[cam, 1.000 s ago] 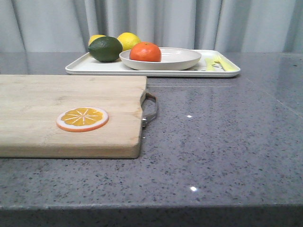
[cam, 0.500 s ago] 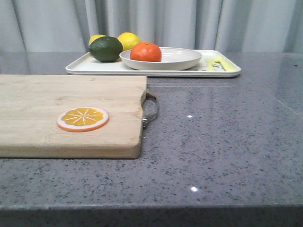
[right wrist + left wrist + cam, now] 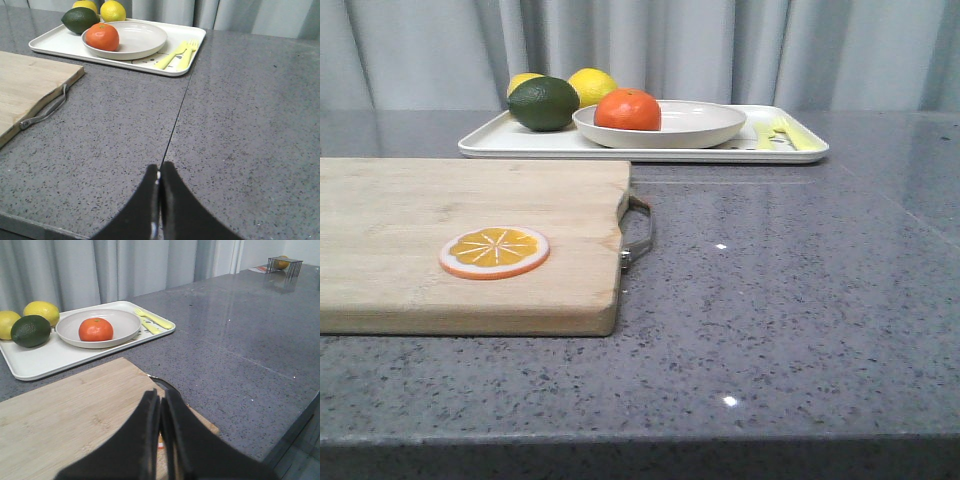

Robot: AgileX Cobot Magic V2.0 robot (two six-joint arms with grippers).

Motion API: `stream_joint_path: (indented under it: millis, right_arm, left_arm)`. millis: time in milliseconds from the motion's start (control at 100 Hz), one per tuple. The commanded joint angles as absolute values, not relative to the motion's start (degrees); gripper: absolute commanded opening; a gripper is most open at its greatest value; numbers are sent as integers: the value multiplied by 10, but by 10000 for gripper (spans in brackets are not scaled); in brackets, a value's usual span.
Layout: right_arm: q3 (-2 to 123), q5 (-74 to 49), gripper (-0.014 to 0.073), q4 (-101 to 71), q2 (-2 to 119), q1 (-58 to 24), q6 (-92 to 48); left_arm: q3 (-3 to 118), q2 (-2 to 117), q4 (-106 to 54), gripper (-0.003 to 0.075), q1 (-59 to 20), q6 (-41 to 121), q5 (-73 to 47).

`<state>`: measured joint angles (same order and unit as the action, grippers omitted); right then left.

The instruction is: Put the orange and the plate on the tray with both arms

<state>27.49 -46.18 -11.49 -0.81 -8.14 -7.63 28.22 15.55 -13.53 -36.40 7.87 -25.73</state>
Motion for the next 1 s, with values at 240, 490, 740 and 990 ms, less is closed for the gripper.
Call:
stream_joint_path:
  millis: [240, 490, 740, 990]
  right_arm:
    - [287, -423, -67, -113, -12, -80, -81]
    - [287, -423, -67, -113, -12, -80, -81]
    - [287, -423, -67, -113, -12, -80, -81]
    - [287, -423, -67, -113, -12, -80, -81]
  left_arm:
    - [297, 160, -145, -20, -363, 80, -218]
    - [290, 160, -91, -20, -358, 74, -185]
    - [236, 159, -72, -20, -248, 46, -20]
    - [180, 142, -80, -20, -119, 45, 23]
